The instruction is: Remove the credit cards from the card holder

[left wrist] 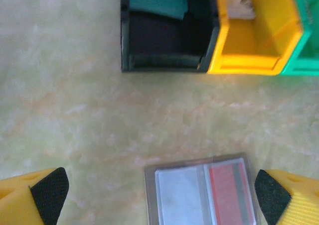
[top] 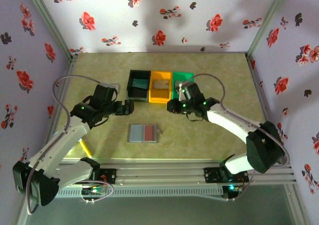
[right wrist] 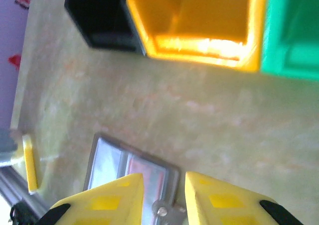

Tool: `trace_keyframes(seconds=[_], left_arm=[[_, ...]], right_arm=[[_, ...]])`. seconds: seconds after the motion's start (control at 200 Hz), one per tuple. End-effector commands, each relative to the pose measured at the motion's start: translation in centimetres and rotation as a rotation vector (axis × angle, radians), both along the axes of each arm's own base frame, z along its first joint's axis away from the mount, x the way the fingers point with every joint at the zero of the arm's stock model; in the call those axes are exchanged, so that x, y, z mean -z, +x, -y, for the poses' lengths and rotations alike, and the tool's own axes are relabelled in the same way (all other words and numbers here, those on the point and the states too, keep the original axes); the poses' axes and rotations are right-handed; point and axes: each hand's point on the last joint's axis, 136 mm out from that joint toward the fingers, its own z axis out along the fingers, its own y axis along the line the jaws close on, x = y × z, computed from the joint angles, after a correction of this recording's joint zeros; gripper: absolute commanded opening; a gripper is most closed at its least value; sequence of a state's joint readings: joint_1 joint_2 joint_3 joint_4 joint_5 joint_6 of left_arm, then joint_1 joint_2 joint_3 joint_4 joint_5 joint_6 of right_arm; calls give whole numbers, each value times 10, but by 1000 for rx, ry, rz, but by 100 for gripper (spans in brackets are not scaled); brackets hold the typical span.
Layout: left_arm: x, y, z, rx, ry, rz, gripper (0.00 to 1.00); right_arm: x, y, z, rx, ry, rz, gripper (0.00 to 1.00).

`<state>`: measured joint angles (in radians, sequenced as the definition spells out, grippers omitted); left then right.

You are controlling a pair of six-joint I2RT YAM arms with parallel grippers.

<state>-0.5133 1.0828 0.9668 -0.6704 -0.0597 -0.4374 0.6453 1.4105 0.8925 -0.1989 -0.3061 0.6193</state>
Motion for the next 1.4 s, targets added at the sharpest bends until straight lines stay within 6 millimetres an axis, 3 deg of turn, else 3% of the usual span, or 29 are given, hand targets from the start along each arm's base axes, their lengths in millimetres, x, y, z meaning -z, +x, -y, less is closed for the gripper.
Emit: trace_keyframes(seconds=[0.0, 0.24, 0.5, 0.795, 1.19, 1.395], left_arm=[[25, -22, 0, -66, -35, -117, 100], [60, -46, -5, -157, -95, -178, 100], [104, -64, -7, -257, -62, -339, 100], [137, -77, -3, -284, 42, -471, 100], [161, -90, -6, -303, 114, -556, 100], [174, -98, -10, -301, 153, -596, 100]], right_arm=[[4, -14, -16, 23, 82, -12, 29], [32, -55, -41, 0, 68, -63, 32], [54, -75, -62, 8, 11, -70, 34], [79, -84, -79, -5, -25, -119, 35], [89, -81, -78, 13, -67, -117, 35], [85, -79, -79, 16, -67, -105, 35]])
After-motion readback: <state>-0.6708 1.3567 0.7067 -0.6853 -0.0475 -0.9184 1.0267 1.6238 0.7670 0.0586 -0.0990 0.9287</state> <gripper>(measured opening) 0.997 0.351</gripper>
